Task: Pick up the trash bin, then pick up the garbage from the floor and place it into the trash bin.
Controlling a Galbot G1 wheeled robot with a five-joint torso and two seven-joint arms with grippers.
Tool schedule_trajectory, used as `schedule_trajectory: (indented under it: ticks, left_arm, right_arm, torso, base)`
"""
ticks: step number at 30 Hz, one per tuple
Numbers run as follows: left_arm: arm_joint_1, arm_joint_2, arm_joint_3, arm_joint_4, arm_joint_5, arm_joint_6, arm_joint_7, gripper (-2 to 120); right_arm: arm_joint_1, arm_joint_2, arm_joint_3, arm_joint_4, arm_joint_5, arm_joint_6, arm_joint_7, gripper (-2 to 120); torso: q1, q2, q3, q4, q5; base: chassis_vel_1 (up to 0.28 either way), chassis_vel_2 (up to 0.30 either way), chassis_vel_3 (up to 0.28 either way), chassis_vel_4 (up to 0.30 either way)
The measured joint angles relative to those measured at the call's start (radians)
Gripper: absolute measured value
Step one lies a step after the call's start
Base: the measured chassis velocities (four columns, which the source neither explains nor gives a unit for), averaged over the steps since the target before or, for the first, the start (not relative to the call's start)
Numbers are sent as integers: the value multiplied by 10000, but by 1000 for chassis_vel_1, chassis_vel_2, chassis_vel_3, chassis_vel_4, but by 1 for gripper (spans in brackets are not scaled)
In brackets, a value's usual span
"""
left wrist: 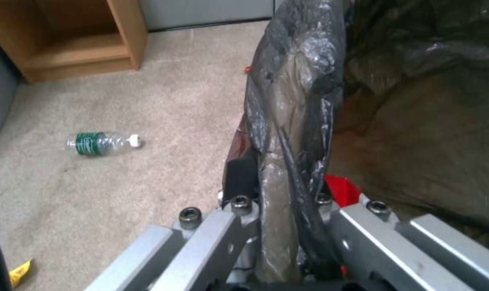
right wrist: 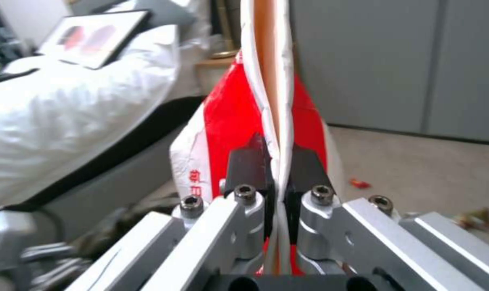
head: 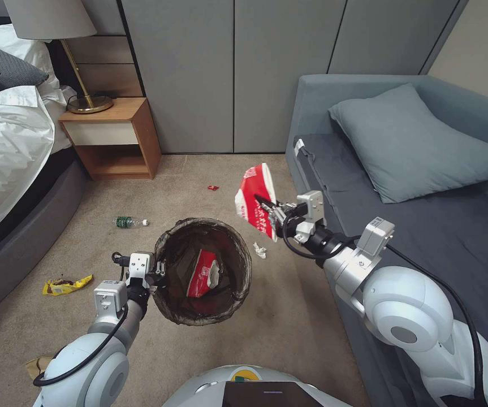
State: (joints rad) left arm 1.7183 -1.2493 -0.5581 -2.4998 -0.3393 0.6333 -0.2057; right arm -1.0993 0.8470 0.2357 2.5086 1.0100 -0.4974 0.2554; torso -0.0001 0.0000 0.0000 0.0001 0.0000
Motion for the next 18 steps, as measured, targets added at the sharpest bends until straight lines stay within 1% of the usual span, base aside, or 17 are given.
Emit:
schedule_trajectory:
  ticks: [9,10,12,13,16,17,18]
  left_arm:
    - [-84,-97,134,17,39,136,-137,3]
    - [-100,-131,151,17,57,187,-188,3]
    - [-112,-161,154,17,61,263,-272,3]
    - [-112,-161,154,17,61,263,-272,3]
    - [-140,-200,154,14,60,357,-352,3]
    - [-140,-200,154,14,60,357,-352,3]
    - [-151,-215,154,12,58,373,-360,3]
  right_arm:
    - [790,-499,-904,-38,314,-76,-707,0]
    - [898,-554,-1204,-47,308,-67,-795,0]
    - [1013,-543,-1585,-55,278,-60,-855,0]
    - [1013,-543,-1585,-55,278,-60,-855,0]
    - [1230,-457,-2263,-62,256,-61,-866,0]
    - [1230,-457,-2263,-62,256,-61,-866,0]
    - [1311,-446,-2479,-72,257,-70,-863,0]
  torso:
    - [0,0,0,-1,0]
    - [0,0,0,-1,0]
    - [0,0,0,-2,0]
    - [0,0,0,-2,0]
    - [0,0,0,-1,0]
    - [0,0,0,-1,0]
    - [0,0,0,-1,0]
  base:
    - [0,0,0,0]
    - [0,0,0,0]
    - [0,0,0,0]
    - [0,0,0,0]
    - [0,0,0,0]
    - [0,0,0,0]
    - [0,0,0,0]
